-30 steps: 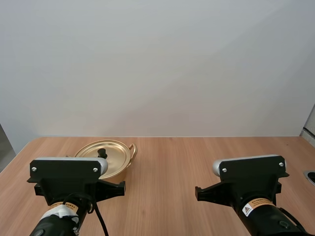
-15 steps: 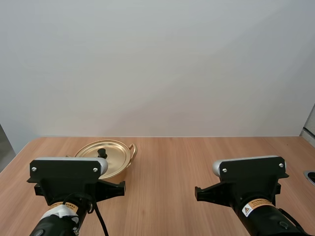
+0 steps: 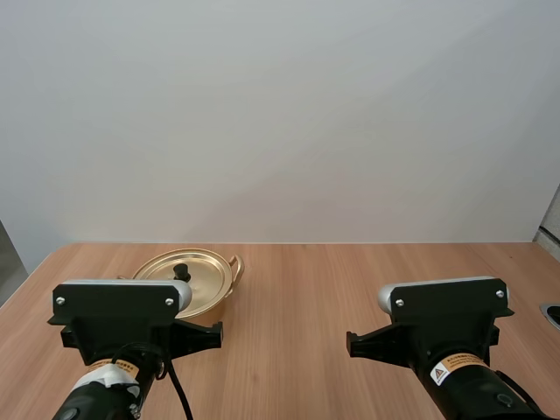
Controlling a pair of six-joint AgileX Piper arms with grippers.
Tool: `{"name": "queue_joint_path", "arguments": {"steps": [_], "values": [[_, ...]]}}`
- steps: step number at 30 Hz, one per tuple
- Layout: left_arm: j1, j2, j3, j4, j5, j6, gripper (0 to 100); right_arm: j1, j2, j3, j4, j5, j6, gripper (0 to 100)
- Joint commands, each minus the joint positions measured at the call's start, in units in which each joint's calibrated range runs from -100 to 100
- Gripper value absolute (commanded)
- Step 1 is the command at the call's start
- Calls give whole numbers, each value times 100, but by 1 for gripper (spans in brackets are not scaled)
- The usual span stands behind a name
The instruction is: Open the pot, put the car inside, and close it
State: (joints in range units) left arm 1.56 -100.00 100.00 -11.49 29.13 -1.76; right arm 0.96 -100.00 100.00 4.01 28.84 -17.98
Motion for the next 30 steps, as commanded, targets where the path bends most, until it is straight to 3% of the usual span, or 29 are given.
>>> {"name": "queue_joint_path", "arguments": {"steps": [1,4,9,11,14,30], "values": [[-10,0,0,1,6,0,0,2,0,0,3,5,5,0],[-74,0,0,1,6,0,0,2,0,0,3,5,5,0],[-400,0,0,23,6,0,0,2,0,0,3,5,5,0],[-454,0,0,186,23,0,0,2,0,0,3,5,5,0],[-460,0,0,688,147,0,0,2,0,0,3,5,5,0],[-460,0,0,751,148,0,0,2,0,0,3,5,5,0]]}}
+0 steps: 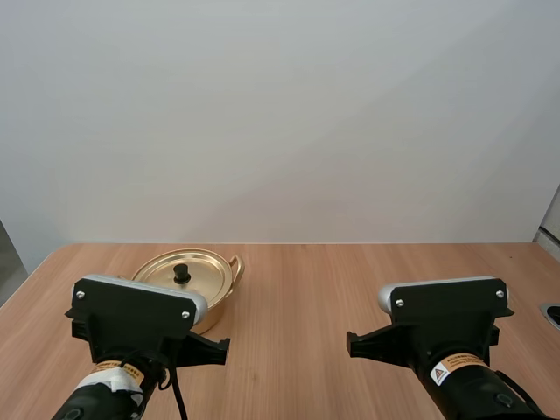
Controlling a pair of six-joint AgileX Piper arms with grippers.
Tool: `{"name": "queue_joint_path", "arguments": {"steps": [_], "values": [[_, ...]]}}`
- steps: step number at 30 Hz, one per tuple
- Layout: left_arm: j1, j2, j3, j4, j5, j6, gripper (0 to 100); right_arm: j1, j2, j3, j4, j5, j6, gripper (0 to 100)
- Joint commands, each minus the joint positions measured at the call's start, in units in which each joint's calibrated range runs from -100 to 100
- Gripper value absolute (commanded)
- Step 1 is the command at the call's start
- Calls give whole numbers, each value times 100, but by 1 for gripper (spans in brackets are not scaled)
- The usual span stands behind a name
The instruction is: Open the pot, put the car inside, and close it
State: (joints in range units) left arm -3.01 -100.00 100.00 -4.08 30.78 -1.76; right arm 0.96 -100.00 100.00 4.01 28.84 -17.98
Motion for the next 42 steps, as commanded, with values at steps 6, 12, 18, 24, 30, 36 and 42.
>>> {"name": "queue_joint_path", "arguments": {"steps": [6,12,18,24,30,36,42], "values": [[-3,0,0,10,-17,0,0,2,0,0,3,5,5,0],[-3,0,0,48,15,0,0,2,0,0,3,5,5,0],[-3,0,0,48,-94,-427,0,2,0,0,3,5,5,0],[-3,0,0,529,-41,-1478,0,2,0,0,3,5,5,0],[22,0,0,605,-28,-1577,0,2,0,0,3,5,5,0],[131,0,0,622,-136,-1577,0,2,0,0,3,5,5,0],[131,0,0,622,-136,-1577,0,2,0,0,3,5,5,0]]}}
